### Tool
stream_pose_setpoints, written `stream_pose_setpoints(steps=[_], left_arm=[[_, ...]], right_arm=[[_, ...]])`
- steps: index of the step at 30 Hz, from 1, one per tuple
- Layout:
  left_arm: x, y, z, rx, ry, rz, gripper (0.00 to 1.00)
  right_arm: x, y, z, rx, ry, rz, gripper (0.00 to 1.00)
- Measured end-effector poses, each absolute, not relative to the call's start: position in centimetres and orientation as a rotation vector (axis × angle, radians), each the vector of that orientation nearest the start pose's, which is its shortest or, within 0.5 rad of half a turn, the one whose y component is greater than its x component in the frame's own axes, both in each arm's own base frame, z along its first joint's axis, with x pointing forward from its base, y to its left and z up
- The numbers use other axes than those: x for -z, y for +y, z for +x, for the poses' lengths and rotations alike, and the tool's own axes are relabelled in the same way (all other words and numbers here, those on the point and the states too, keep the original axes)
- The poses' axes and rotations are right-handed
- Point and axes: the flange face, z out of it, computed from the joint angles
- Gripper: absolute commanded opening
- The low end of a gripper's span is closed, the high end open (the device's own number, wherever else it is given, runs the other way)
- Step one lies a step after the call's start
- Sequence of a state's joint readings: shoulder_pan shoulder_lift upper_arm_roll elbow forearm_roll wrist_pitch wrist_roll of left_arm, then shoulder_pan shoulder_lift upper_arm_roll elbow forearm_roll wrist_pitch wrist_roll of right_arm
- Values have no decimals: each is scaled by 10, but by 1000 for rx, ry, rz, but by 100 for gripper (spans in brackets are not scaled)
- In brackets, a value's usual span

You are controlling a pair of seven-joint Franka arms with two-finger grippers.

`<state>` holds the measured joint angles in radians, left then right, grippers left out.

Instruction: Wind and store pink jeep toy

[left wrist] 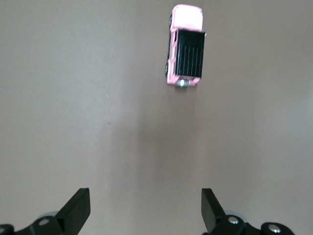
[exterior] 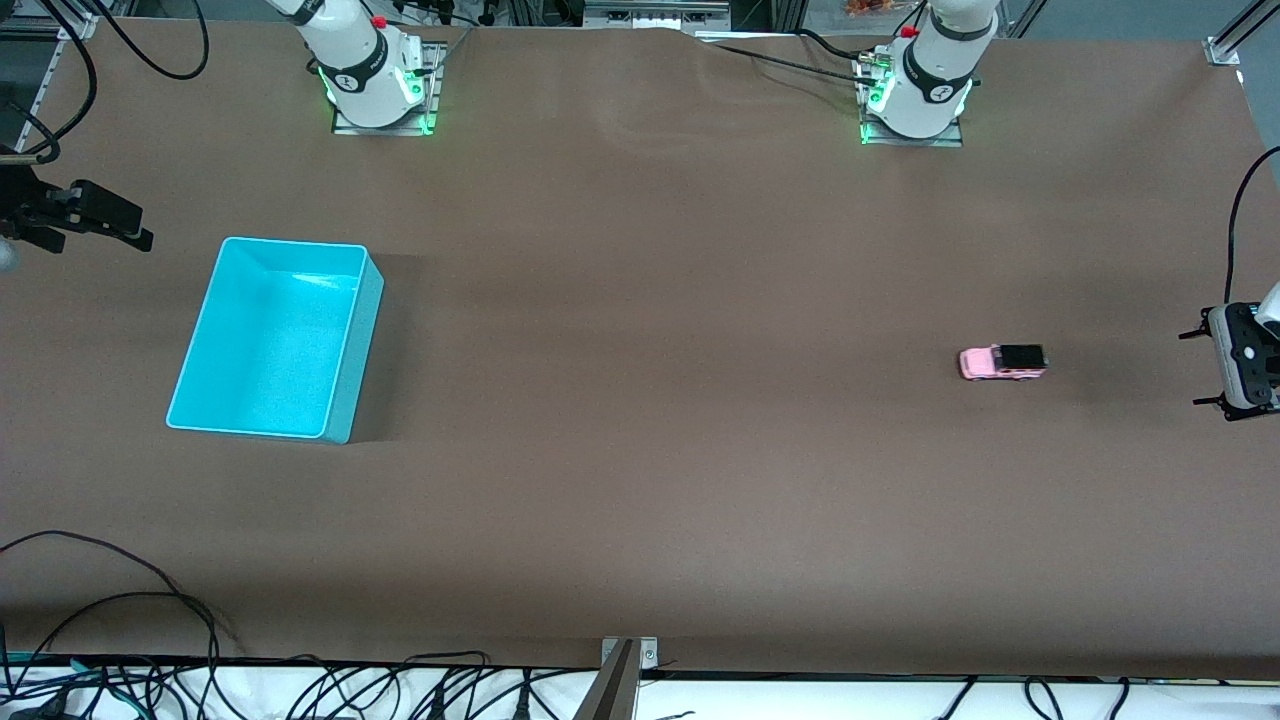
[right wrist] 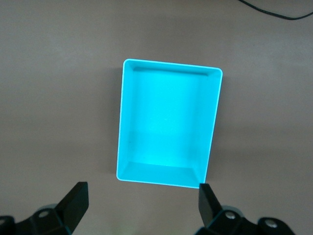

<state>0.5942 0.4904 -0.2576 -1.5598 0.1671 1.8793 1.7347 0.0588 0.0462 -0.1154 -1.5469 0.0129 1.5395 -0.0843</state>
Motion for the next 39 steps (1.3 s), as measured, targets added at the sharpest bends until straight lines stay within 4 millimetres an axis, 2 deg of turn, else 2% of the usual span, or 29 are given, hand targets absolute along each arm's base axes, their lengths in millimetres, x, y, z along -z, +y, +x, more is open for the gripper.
stream_pose_setpoints(steps=[4, 10, 19, 25, 26, 34, 39], left_arm=[[-375, 226, 633, -202, 2091, -2495, 100], [-399, 173, 649, -269, 2041, -2550, 100], [-440, 99, 659, -344, 2024, -2615, 100], [-452, 64, 663, -354, 2066, -2578, 100], [-457, 46, 665, -356, 2083, -2557, 100], [-466, 29, 661, -417, 2015, -2619, 100], [-476, 10, 659, -454, 1952, -2654, 100]], right_arm=[[-607, -29, 564, -82, -43, -3129, 100], [-607, -29, 564, -82, -43, -3129, 100], [-607, -29, 564, -82, -43, -3129, 100], [-607, -29, 564, -82, -44, -3129, 100], [-607, -29, 564, -82, -44, -3129, 100], [-607, -29, 564, -82, -44, -3129, 100], [-607, -29, 564, -82, -44, -3129, 100]])
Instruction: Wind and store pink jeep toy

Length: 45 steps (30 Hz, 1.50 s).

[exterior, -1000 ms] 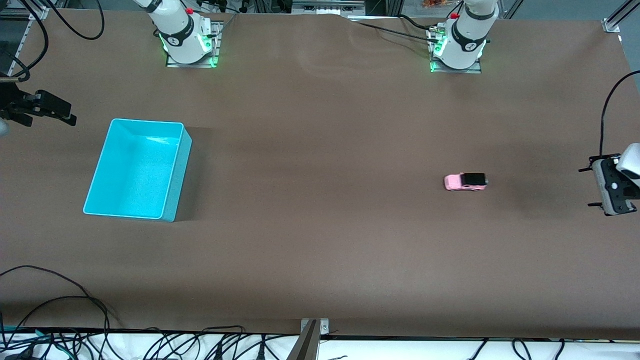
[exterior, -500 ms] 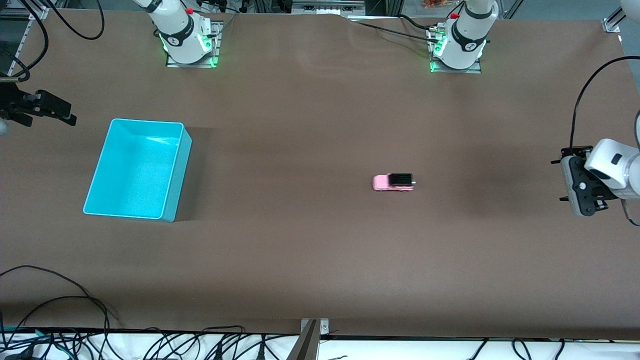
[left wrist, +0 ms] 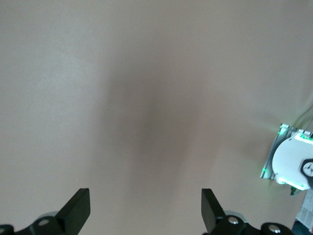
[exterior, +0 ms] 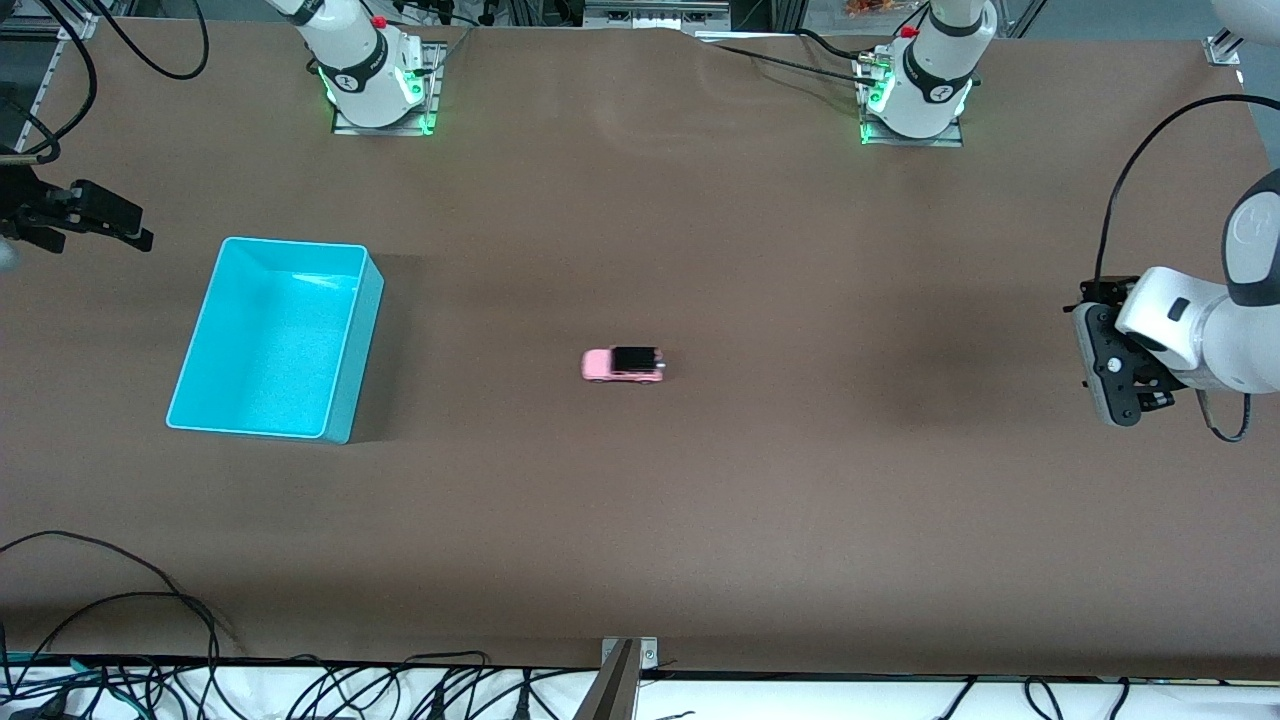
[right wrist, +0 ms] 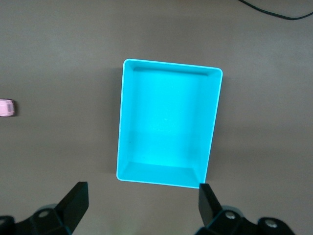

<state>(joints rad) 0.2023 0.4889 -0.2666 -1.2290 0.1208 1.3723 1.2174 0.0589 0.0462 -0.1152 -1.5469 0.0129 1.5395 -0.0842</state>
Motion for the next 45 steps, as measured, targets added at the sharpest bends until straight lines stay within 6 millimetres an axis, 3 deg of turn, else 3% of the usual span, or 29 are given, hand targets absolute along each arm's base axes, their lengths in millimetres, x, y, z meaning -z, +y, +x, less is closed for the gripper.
stream_pose_setpoints(steps=[14, 20, 31, 45], left_arm=[[-525, -32, 641, -410, 1728, -2742, 100], [-529, -31, 638, -401, 1571, -2811, 100], [-540, -30, 624, -300, 1469, -2840, 100], [-557, -45, 579, -158, 963, -2963, 100]], right_arm=[[-607, -29, 564, -82, -44, -3129, 100], [-607, -29, 564, -82, -44, -3129, 100], [-607, -28, 564, -82, -45, -3129, 100], [-593, 0, 570, -142, -130, -3126, 100]])
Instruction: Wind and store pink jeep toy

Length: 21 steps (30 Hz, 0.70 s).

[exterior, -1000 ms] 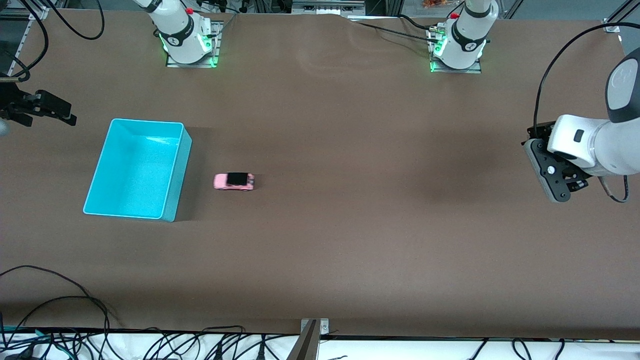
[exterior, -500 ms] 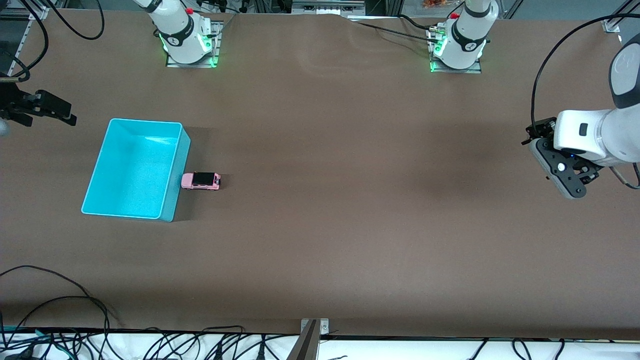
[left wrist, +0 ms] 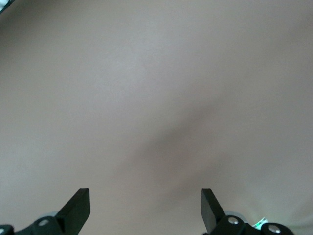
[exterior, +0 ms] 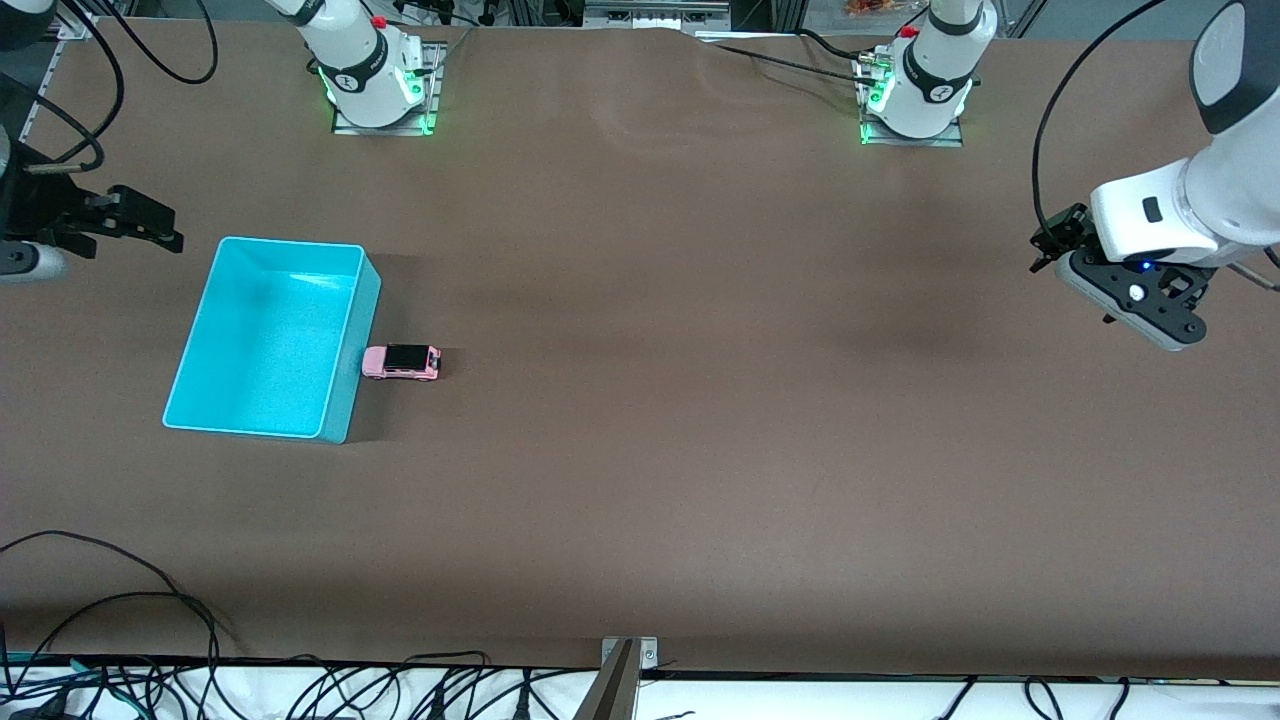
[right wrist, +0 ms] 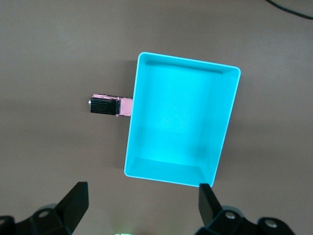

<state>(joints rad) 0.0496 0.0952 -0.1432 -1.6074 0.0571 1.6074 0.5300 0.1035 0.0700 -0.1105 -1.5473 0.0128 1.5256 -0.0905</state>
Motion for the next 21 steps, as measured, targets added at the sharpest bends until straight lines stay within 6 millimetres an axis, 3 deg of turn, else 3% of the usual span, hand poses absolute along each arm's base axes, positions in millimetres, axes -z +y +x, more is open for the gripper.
stream_pose_setpoints(steps=[3, 7, 13, 21], left_arm=[[-558, -47, 574, -156, 825, -2992, 100], [-556, -48, 569, -130, 707, -3013, 100], [-550, -42, 559, -50, 661, -3018, 100], [-553, -38, 547, -84, 619, -3081, 100]], right_arm=[[-586, 5, 573, -154, -209, -3120, 100], [-577, 14, 580, -151, -439, -3091, 100], [-557, 23, 591, -171, -807, -3000, 100], [-520, 44, 610, -183, -1293, -2798, 100]])
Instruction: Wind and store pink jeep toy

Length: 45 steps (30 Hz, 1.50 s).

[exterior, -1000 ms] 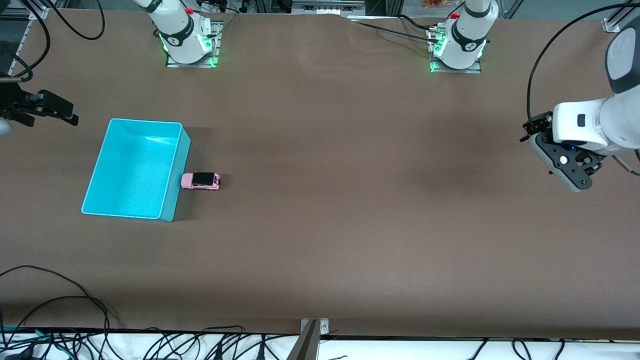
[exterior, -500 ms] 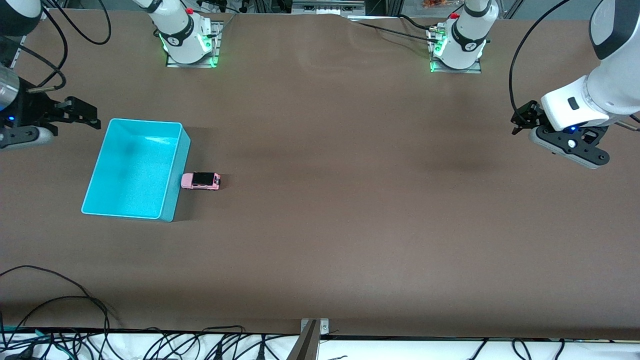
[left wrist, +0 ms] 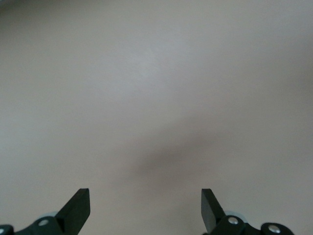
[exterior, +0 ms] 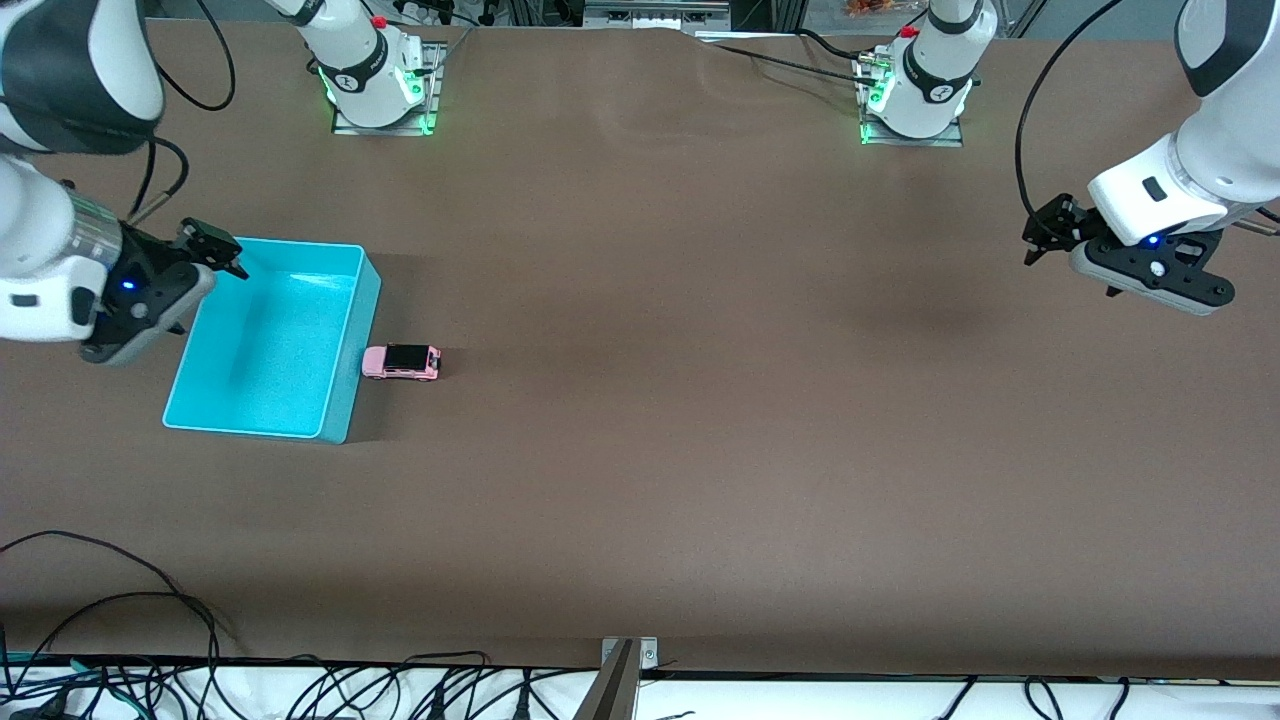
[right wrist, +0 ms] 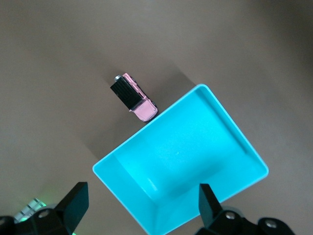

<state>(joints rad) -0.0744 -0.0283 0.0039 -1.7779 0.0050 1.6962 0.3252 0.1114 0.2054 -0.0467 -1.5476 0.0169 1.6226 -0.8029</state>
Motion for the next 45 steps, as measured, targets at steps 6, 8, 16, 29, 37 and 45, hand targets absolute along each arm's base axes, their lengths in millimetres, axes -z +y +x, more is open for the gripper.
stream_pose_setpoints(steps=[6, 8, 16, 29, 37, 45], left_arm=[[-553, -23, 545, -133, 545, -3171, 100], [-554, -17, 547, -130, 527, -3176, 100], [-551, -13, 554, -180, 368, -3195, 100], [-578, -11, 559, -103, 279, -3194, 100], [-608, 2, 562, -8, 240, -3193, 100], [-623, 11, 563, 40, 216, -3192, 100]], right_arm=[[-476, 62, 622, -242, -1602, -2583, 100], [-459, 65, 625, -265, -1668, -2517, 100], [-394, 86, 634, -324, -1789, -2362, 100], [-321, 113, 619, -269, -1904, -2294, 100], [-280, 124, 601, -210, -1970, -2276, 100], [-243, 135, 582, -101, -2046, -2278, 100]])
